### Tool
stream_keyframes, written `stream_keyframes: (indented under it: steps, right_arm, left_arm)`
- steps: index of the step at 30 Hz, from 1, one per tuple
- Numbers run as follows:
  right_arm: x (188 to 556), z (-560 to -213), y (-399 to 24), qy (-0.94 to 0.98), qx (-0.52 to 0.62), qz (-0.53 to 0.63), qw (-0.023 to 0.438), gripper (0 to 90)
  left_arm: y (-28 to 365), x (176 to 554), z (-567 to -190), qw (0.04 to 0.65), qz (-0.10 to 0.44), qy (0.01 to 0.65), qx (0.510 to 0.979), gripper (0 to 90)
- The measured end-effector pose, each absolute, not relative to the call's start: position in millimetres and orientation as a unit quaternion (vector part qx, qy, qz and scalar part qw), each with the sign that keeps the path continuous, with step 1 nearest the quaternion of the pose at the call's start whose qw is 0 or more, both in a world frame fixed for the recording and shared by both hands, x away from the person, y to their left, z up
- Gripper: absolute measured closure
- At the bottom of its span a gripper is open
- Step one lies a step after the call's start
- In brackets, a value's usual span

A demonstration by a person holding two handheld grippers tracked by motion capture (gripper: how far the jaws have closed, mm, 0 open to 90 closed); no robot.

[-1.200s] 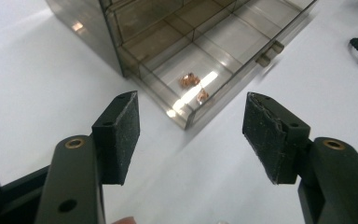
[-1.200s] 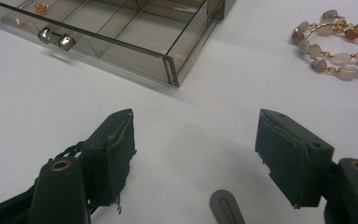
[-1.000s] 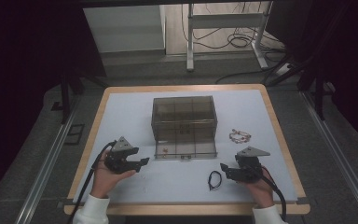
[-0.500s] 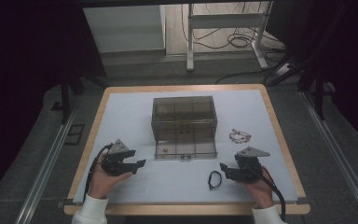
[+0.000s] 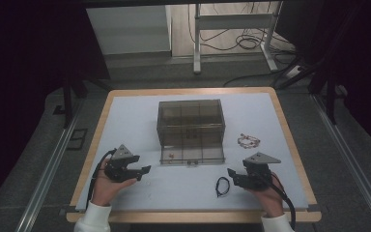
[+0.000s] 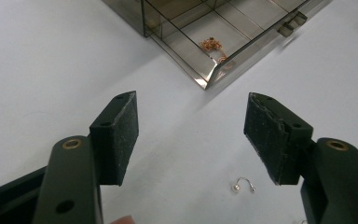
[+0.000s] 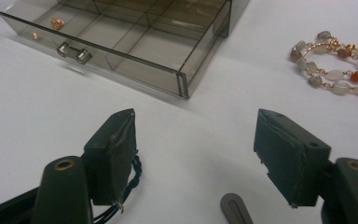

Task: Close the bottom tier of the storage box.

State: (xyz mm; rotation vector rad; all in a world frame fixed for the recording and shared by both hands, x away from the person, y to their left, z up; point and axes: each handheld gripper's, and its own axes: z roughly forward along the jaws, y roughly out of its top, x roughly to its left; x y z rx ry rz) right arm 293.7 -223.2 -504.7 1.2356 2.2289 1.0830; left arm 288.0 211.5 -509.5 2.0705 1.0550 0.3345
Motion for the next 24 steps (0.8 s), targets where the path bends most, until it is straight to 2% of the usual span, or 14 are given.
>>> stream_keyframes:
  steps: [10,24]
  right_arm:
    - [290,-501,-215,0.793,0.432,0.392,0.175,40.0]
    - [285,-494,-191,0.808,0.402,0.392,0.181,74.9]
  left_arm:
    - [213,288,-513,0.379,0.133,0.418,0.815,34.9]
    - [213,288,-514,0.382,0.125,0.416,0.816,34.5]
